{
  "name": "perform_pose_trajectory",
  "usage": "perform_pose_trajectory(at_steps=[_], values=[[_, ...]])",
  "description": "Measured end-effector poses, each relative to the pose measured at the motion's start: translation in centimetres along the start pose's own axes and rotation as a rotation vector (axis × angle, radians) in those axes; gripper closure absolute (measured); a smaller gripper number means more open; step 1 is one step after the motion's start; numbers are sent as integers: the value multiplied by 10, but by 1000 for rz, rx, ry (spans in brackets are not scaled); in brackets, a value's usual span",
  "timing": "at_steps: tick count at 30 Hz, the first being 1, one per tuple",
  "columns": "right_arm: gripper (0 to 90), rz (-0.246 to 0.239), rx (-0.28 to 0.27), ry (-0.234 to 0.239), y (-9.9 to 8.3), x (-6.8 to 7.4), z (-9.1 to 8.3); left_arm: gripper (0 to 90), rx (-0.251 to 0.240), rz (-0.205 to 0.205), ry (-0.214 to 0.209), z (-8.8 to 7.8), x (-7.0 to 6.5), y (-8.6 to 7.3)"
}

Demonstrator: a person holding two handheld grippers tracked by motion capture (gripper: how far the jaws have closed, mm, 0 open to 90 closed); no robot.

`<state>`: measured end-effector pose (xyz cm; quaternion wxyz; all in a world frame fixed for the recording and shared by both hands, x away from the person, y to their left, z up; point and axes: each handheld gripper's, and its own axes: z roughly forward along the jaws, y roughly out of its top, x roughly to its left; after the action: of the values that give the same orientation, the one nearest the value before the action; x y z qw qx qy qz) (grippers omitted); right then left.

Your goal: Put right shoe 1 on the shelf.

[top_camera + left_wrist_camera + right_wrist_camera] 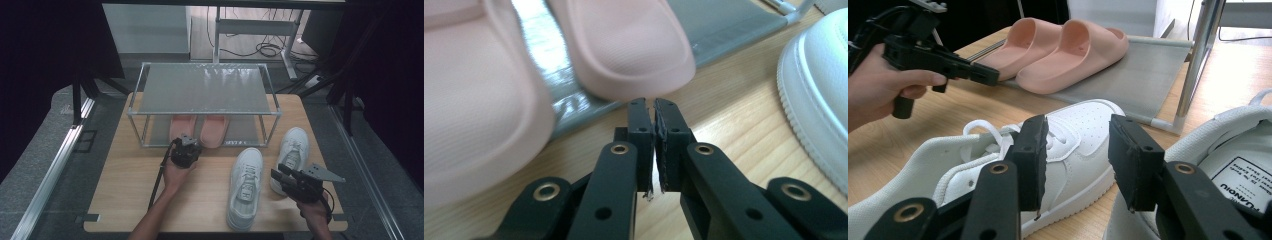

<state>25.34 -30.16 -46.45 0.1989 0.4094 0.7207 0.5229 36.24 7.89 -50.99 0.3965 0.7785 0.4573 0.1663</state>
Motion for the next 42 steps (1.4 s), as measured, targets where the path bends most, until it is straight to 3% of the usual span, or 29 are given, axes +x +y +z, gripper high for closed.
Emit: perform_pose_trajectory(at_steps=[4,12,20,25,35,38,42], values=[[586,-2,4,1,0,1,1,866,-17,-16,17,-15,12,-7],[586,-4,8,2,-1,2,3,864,-24,-59,46,-25,32,-16],[586,0,8,-1,-2,0,3,867,-19,-82,69,-27,44,-22],[586,1,7,-1,-1,0,2,876,-19,-124,100,-28,61,-26],[586,3,6,-3,-2,0,2,887,-23,-163,156,-28,84,-25],[586,3,6,-4,-2,0,2,889,-9,-185,172,-24,95,-27],[586,4,7,-5,-2,0,3,889,7,-201,173,-18,100,-29]])
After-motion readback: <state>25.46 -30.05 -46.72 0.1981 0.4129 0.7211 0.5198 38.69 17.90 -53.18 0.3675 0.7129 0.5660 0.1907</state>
